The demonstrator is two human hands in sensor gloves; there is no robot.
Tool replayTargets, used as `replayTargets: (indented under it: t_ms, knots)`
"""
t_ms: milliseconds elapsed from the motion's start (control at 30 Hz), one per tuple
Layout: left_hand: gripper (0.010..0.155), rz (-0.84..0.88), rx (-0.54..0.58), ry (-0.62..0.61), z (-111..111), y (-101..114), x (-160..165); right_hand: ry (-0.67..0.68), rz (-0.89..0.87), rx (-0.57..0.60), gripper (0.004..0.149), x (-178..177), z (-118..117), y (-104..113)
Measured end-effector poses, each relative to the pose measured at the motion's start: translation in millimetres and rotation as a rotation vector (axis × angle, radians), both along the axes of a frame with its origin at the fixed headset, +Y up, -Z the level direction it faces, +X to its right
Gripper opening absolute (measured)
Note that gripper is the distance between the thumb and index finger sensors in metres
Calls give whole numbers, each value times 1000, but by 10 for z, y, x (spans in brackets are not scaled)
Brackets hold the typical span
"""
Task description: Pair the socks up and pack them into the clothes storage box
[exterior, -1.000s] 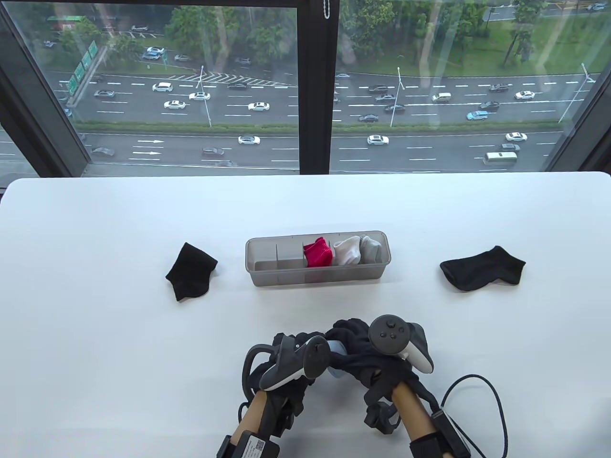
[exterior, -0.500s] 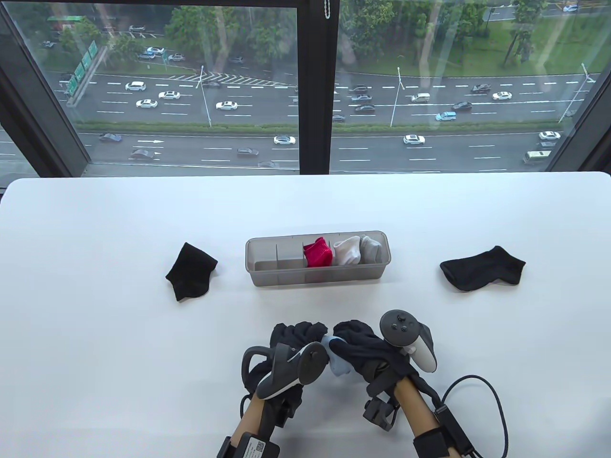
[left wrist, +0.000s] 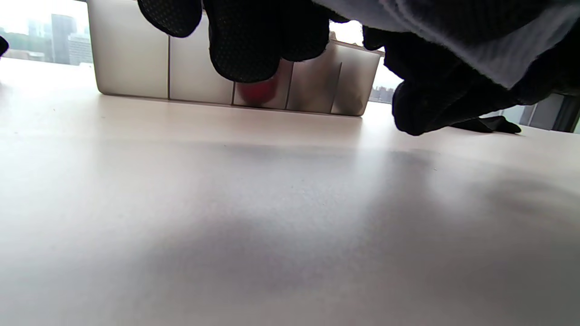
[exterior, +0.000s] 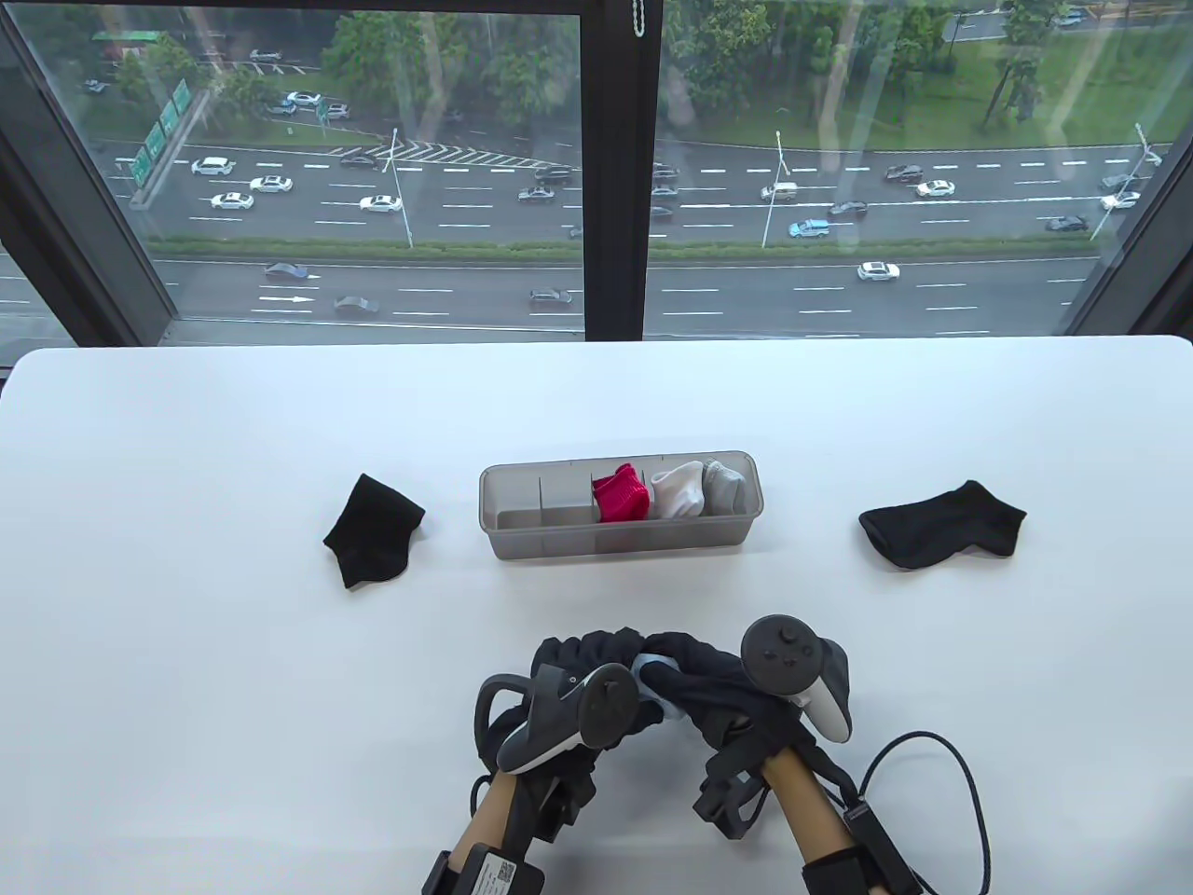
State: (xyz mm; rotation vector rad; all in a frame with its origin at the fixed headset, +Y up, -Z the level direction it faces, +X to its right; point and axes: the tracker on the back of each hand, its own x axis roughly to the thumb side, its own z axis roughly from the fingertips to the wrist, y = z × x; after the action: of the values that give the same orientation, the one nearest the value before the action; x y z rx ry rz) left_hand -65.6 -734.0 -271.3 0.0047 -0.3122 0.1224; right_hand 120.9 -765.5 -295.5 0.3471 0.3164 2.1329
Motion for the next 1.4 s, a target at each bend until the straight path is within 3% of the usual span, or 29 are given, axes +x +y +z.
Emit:
replayTargets:
  t_ms: [100, 200, 267, 367, 467, 567, 733, 867, 1200, 1400]
  knots:
    - [66, -3, -55, -5, -27, -36, -22, 39, 40, -10, 59, -44, -3, -26]
    - [62, -33, -127, 0, -69, -76, -38, 171, -28, -145, 65, -73, -20, -57]
    - [62, 5, -160, 2, -80, -99, -60, 177, -83, -188, 64, -63, -31, -63]
    - [67, 64, -132, 0, -63, -98, -58, 95, -70, -98, 60, 3, -54, -18]
    - [84, 33, -90, -37, -20, -52, 2, 14, -7, -14, 59, 44, -49, 11]
    - [70, -3, 11, -47, -1, -11, 33, -61, -15, -13, 56, 53, -39, 31]
    - [63, 77, -54, -36, -32, 1, -20, 24, -140, -56, 76, 51, -37, 15]
    - [62, 139, -102, -30, -55, -18, -79, 101, -146, -76, 83, 33, -45, 12]
    - [65, 301, -196, -52, -75, -49, -82, 81, -244, -59, 89, 95, -34, 57]
    - [60, 425, -226, -22, -97, -64, -135, 21, -340, -54, 93, 142, -39, 24]
